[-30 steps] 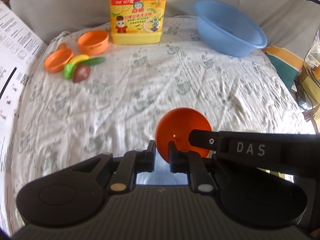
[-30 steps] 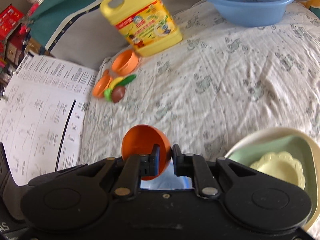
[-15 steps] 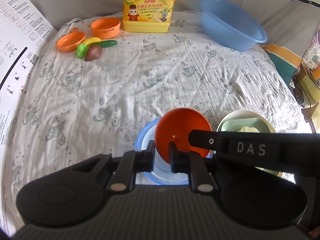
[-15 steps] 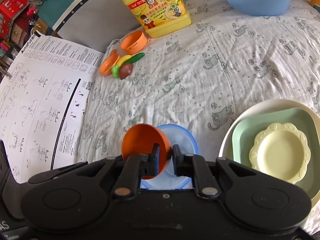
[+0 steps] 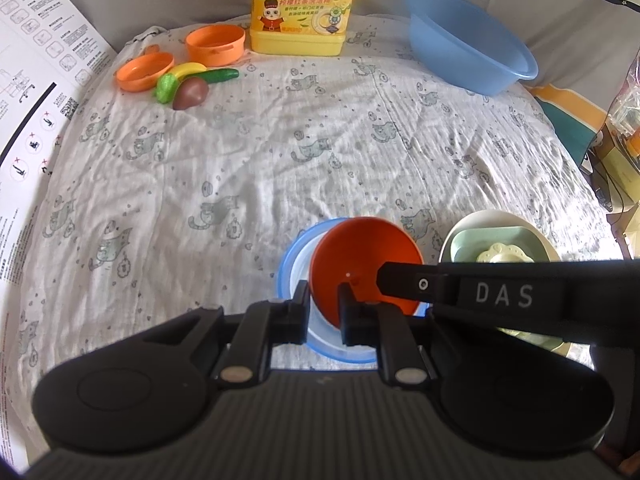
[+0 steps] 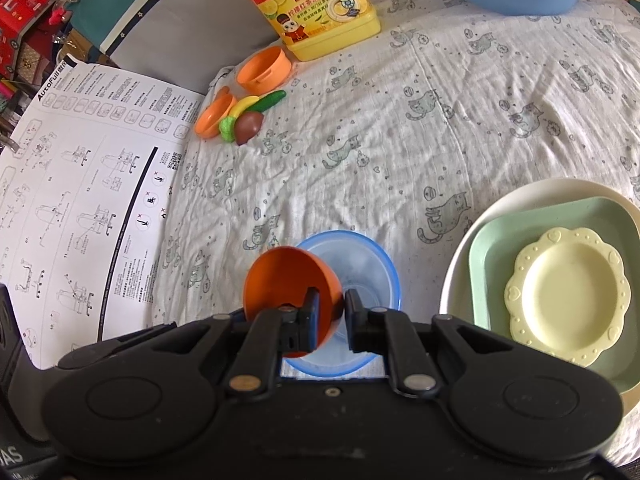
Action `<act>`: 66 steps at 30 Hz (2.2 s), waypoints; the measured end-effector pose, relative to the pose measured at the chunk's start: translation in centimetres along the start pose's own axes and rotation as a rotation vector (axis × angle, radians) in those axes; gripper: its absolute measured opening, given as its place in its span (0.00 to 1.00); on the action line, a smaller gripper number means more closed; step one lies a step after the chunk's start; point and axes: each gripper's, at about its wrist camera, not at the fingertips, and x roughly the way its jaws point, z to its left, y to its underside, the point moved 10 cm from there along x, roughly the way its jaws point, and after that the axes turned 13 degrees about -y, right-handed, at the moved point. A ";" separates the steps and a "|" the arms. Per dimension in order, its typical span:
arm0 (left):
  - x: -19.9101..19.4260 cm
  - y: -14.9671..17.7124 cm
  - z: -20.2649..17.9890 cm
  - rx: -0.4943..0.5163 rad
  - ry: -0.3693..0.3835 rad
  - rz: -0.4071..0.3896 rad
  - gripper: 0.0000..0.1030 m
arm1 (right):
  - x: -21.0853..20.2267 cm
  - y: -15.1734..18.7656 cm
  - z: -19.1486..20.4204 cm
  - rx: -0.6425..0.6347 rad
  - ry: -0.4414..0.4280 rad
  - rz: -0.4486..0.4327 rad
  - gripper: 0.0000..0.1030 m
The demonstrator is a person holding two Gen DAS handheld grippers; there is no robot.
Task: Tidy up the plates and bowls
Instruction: 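Carry the orange bowl with both grippers into the clear bowl, open both, then close both grippers on the blue bowl rim holding the nested bowls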
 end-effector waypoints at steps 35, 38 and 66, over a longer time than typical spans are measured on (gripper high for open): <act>0.2 0.4 5.2 -0.158 -0.041 -0.095 1.00 | -2.2 -0.6 -3.9 0.036 0.064 -0.101 1.00; 0.6 0.7 4.9 -0.145 -0.035 -0.091 1.00 | -2.2 -0.4 -3.7 0.034 0.065 -0.102 1.00; 3.7 1.0 2.3 -0.106 0.075 -0.062 0.89 | 0.9 -0.5 -2.6 -0.003 0.041 -0.038 0.86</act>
